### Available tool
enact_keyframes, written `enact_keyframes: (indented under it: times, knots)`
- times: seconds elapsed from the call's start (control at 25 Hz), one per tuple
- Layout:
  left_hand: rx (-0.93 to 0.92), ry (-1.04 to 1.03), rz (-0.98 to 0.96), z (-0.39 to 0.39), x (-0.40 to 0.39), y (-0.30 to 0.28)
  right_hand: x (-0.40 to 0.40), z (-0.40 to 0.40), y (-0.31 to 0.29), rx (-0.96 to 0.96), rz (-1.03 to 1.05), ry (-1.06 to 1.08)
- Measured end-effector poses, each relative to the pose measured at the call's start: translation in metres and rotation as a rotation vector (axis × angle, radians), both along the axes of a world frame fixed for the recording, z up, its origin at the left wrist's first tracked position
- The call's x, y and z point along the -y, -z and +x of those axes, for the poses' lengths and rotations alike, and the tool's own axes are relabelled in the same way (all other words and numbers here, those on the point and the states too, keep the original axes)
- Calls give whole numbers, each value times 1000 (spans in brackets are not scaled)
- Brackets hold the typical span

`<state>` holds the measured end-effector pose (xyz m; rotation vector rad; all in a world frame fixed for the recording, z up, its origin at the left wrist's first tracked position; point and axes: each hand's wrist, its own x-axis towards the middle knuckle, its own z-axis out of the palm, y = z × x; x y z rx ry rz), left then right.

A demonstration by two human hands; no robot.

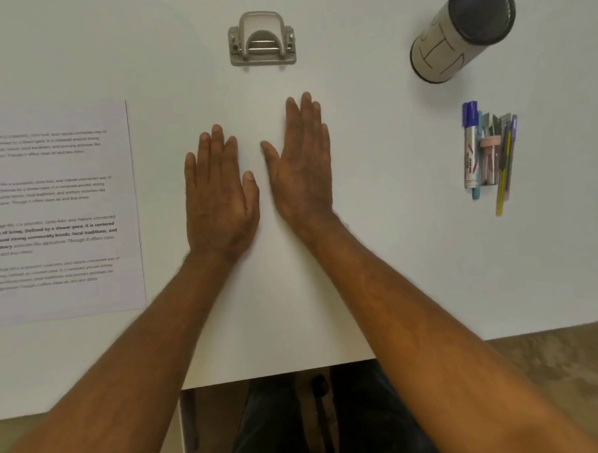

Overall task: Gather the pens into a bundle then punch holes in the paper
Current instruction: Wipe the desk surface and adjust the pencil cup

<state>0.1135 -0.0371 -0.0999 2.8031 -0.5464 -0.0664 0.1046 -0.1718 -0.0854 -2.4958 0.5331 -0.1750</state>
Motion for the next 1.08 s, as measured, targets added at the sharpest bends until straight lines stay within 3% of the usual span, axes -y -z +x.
enact_keyframes:
  times: [0.16, 0.32, 0.44, 0.64, 0.76, 0.92, 1.08]
  knots:
    - [5, 13, 53, 1, 2, -3, 21, -18, -9, 274, 332, 232]
    - [6, 23, 87, 2, 2, -2, 26, -96, -2, 103, 196, 303]
    - [3, 20, 93, 2, 2, -1, 5, -128, 8, -52, -5, 140]
    - [-5, 20, 102, 3, 1, 2, 8, -78, 10, -36, -37, -13]
    - [0, 21, 97, 3, 1, 3, 12, -51, 11, -27, -117, -228]
    - [-9, 22, 99, 3, 0, 4, 24, -51, 10, -29, -229, -551]
    - [-14, 17, 89, 3, 1, 3, 46, -70, -7, -98, -205, -712]
